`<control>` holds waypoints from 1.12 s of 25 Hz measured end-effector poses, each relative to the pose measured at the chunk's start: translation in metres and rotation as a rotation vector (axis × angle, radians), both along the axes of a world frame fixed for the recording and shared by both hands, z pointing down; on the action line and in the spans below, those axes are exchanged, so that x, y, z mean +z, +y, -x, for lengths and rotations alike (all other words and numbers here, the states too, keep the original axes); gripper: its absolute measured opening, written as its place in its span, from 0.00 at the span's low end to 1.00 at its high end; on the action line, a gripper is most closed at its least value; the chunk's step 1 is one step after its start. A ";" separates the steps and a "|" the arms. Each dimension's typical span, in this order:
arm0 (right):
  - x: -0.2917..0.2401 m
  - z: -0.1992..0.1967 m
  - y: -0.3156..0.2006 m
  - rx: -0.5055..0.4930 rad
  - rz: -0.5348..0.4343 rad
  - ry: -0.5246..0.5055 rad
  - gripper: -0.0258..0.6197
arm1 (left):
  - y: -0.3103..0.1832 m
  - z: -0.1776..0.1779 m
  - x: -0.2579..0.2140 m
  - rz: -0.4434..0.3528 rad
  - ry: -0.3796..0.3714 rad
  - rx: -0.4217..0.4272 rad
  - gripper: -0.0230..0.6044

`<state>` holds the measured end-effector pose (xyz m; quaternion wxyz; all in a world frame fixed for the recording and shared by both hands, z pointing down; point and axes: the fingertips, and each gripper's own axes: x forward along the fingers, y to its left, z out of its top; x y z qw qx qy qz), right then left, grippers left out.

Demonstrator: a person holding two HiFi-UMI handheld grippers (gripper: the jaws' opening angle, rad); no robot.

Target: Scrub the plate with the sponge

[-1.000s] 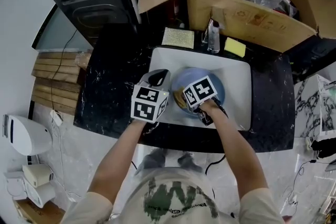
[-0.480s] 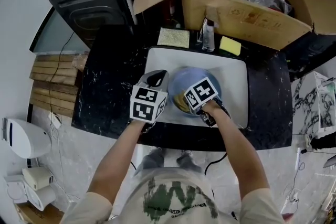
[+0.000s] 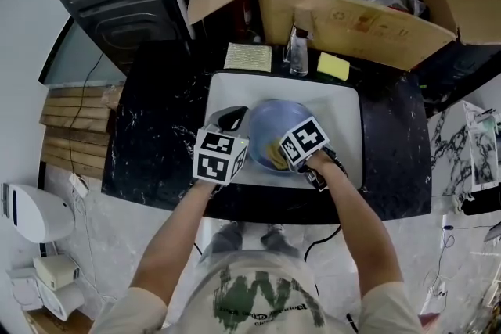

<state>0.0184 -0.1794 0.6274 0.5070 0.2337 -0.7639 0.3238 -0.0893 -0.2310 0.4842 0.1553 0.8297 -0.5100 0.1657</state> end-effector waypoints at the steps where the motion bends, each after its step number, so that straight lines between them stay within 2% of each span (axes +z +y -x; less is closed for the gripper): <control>1: 0.000 -0.004 0.000 0.001 0.000 0.005 0.15 | 0.000 -0.002 0.000 0.000 0.001 0.001 0.04; 16: 0.002 -0.046 -0.016 -0.002 -0.015 0.074 0.15 | -0.006 -0.012 -0.002 -0.003 -0.011 -0.012 0.04; 28: 0.004 -0.082 -0.041 0.081 -0.032 0.106 0.15 | -0.010 -0.012 -0.002 -0.001 -0.018 -0.043 0.04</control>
